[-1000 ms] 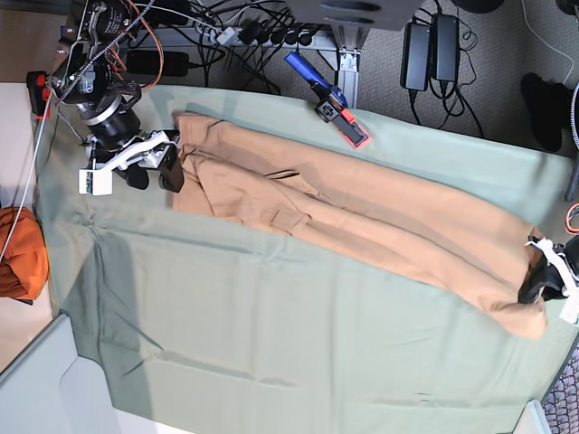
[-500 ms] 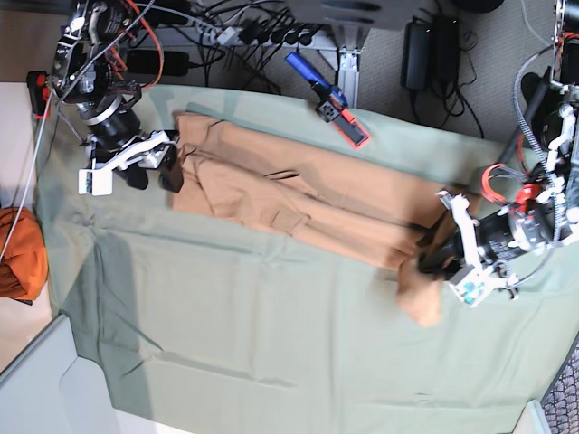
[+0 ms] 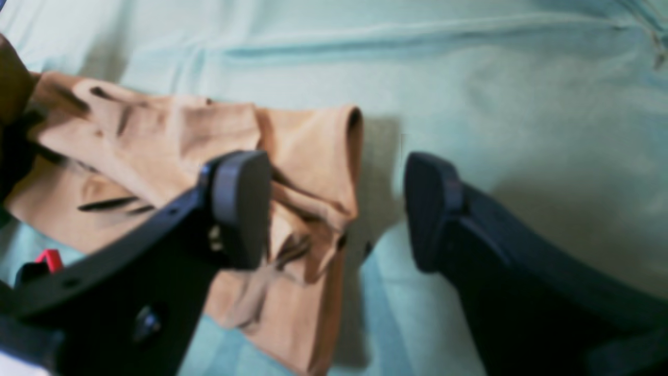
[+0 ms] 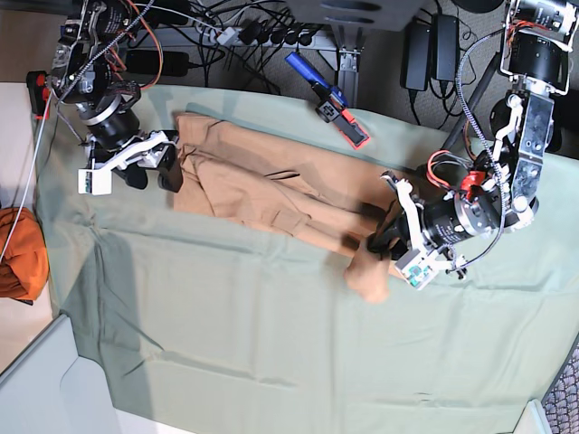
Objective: Fold the T-shirt properly
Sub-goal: 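Lift the hem end with the left gripper and carry it over the shirt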
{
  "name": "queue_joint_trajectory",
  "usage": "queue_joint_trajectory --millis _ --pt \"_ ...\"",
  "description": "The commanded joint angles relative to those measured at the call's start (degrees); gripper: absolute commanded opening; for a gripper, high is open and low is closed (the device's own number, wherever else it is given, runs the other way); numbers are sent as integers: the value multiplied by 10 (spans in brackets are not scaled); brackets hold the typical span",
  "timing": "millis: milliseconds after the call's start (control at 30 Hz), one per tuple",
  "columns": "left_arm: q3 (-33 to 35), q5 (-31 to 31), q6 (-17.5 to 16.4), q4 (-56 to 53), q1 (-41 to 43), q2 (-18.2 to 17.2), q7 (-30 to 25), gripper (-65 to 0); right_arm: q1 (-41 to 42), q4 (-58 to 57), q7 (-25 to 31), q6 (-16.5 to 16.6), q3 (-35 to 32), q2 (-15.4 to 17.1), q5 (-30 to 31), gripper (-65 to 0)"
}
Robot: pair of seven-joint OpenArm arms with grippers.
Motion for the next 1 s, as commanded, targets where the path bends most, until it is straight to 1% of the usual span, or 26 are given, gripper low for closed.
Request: queue_joint_trajectory --millis 0,67,100,200,233,267,300,433,567,767,967 --pt "-1 -13 2 10 -7 0 -14 -650 3 10 13 56 5 8 5 -247" --pt "3 -16 2 10 -6 3 -14 -650 3 10 13 56 5 8 5 -247" --pt "5 -16 2 10 -6 5 -15 -612 3 10 13 56 5 8 5 -247" --pt "16 -16 2 10 -6 11 -14 -425 3 10 13 56 5 8 5 -247" --pt "20 -16 2 10 -6 13 -14 -373 3 10 13 56 5 8 5 -247" --pt "25 -16 2 10 -6 14 -14 -337 3 10 13 56 5 8 5 -247" --pt "31 -16 2 10 -6 16 -14 -320 3 10 13 56 5 8 5 -247" --pt "51 -16 2 10 -6 36 -14 -319 3 10 13 56 5 8 5 -247" --pt "52 -16 2 10 -6 56 -14 -319 3 10 13 56 5 8 5 -247" --pt "47 -16 2 10 -8 53 -14 -319 3 10 16 56 5 8 5 -247" --pt "19 -17 2 10 -8 53 -30 -319 3 10 17 56 5 8 5 -247"
